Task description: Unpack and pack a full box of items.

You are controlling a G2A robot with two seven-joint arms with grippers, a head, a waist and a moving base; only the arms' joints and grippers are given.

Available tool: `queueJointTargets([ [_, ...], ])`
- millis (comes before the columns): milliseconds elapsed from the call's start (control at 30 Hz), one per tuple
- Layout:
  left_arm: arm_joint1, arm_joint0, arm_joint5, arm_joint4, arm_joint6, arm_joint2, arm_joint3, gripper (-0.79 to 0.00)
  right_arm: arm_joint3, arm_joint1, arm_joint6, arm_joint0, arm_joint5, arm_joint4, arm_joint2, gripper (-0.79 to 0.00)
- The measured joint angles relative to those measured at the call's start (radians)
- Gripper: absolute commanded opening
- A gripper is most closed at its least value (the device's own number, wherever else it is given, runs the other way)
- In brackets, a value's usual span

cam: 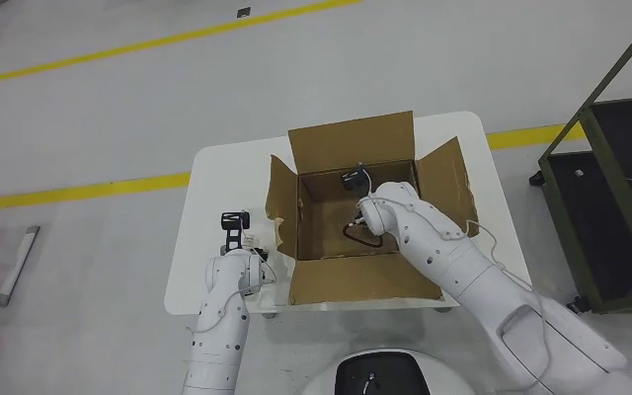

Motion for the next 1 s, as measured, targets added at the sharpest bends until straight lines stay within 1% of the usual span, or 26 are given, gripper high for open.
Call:
queueJointTargets([
  [33,0.0,0.0,0.0,0.0,0.0,0.0,0.0,0.0,0.012,-0.003,-0.004,0.004,-0.001,0.005,0.0,-0.459],
  [100,0.0,0.0,0.0,0.0,0.0,0.0,0.0,0.0,0.039,-0.01,-0.013,0.013,-0.006,0.018,0.001,-0.329],
  [133,0.0,0.0,0.0,0.0,0.0,0.0,0.0,0.0,0.049,-0.013,-0.017,0.016,-0.008,0.022,0.001,-0.394],
  [167,0.0,0.0,0.0,0.0,0.0,0.0,0.0,0.0,0.06,-0.016,-0.021,0.02,-0.011,0.025,0.001,-0.406],
  [300,0.0,0.0,0.0,0.0,0.0,0.0,0.0,0.0,0.102,-0.03,-0.032,0.035,-0.02,0.04,-0.004,-0.348],
  [333,0.0,0.0,0.0,0.0,0.0,0.0,0.0,0.0,0.111,-0.033,-0.035,0.038,-0.021,0.042,-0.005,-0.351],
  [367,0.0,0.0,0.0,0.0,0.0,0.0,0.0,0.0,0.122,-0.036,-0.038,0.042,-0.022,0.045,-0.006,-0.376],
  [467,0.0,0.0,0.0,0.0,0.0,0.0,0.0,0.0,0.146,-0.045,-0.046,0.05,-0.025,0.05,-0.01,-0.4],
  [600,0.0,0.0,0.0,0.0,0.0,0.0,0.0,0.0,0.185,-0.058,-0.061,0.06,-0.031,0.058,-0.014,-0.465],
  [633,0.0,0.0,0.0,0.0,0.0,0.0,0.0,0.0,0.193,-0.061,-0.064,0.063,-0.033,0.059,-0.015,-0.471],
  [767,0.0,0.0,0.0,0.0,0.0,0.0,0.0,0.0,0.226,-0.073,-0.072,0.073,-0.036,0.064,-0.02,-0.462],
  [867,0.0,0.0,0.0,0.0,0.0,0.0,0.0,0.0,0.251,-0.083,-0.076,0.081,-0.039,0.068,-0.025,-0.477],
  [933,0.0,0.0,0.0,0.0,0.0,0.0,0.0,0.0,0.266,-0.09,-0.08,0.086,-0.043,0.071,-0.028,-0.462],
  [1000,0.0,0.0,0.0,0.0,0.0,0.0,0.0,0.0,0.282,-0.096,-0.082,0.09,-0.046,0.074,-0.03,-0.474],
])
